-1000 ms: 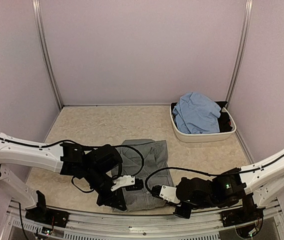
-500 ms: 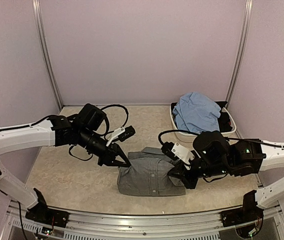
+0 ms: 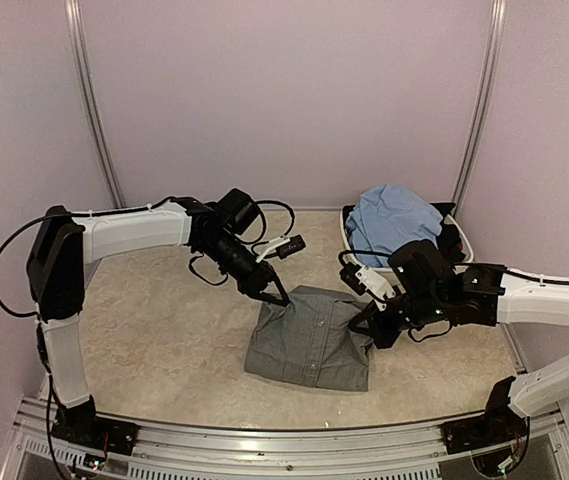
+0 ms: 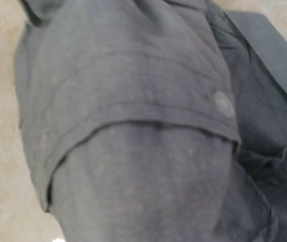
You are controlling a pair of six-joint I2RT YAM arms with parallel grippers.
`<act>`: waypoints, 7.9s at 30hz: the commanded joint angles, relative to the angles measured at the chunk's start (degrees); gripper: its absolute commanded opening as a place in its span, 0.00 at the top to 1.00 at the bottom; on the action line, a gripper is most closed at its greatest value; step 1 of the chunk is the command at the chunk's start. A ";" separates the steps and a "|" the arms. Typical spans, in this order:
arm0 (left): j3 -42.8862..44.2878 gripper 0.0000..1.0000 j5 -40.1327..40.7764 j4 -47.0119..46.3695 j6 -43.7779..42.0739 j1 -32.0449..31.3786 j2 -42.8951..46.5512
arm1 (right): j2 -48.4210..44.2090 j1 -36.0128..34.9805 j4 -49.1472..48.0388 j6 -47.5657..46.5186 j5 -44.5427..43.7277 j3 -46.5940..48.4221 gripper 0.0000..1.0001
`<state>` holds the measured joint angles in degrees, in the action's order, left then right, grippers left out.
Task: Fold and stack the long sleeve shirts
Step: Fold the 2/3-rectangle-folded shirt at the center of the board, then smooth out the square-folded shirt at the center of the board.
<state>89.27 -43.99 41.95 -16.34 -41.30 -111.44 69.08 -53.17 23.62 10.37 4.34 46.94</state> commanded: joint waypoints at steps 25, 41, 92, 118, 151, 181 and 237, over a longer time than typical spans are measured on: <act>-2.36 1.00 -0.97 4.26 -2.59 6.77 1.38 | -0.91 1.24 -7.55 10.58 20.95 -4.24 1.00; 1.53 1.00 -1.38 4.73 -2.09 6.33 0.90 | -4.54 2.53 -10.91 17.48 16.55 -9.12 1.00; 22.50 0.27 2.65 -27.59 21.28 9.00 -25.09 | 7.48 24.65 -16.81 7.77 17.64 -3.40 0.41; -6.87 0.01 26.30 -51.28 24.14 6.92 -3.45 | 22.50 24.36 -19.79 6.01 17.06 7.51 0.93; 12.48 0.01 36.68 -32.10 21.70 1.22 -26.88 | 30.00 26.62 -13.26 7.63 0.20 5.96 0.64; 2.98 0.01 18.43 -48.97 35.27 10.18 -15.77 | 27.26 16.75 -19.78 3.69 7.96 12.49 0.41; -45.90 0.01 39.05 -46.62 44.45 -11.40 29.27 | 39.93 16.87 -2.58 -6.93 23.53 32.74 0.15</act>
<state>43.90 -10.79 -2.02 27.18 -49.08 -81.25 101.34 -37.12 15.16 3.33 24.14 72.03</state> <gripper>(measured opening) 0.990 0.841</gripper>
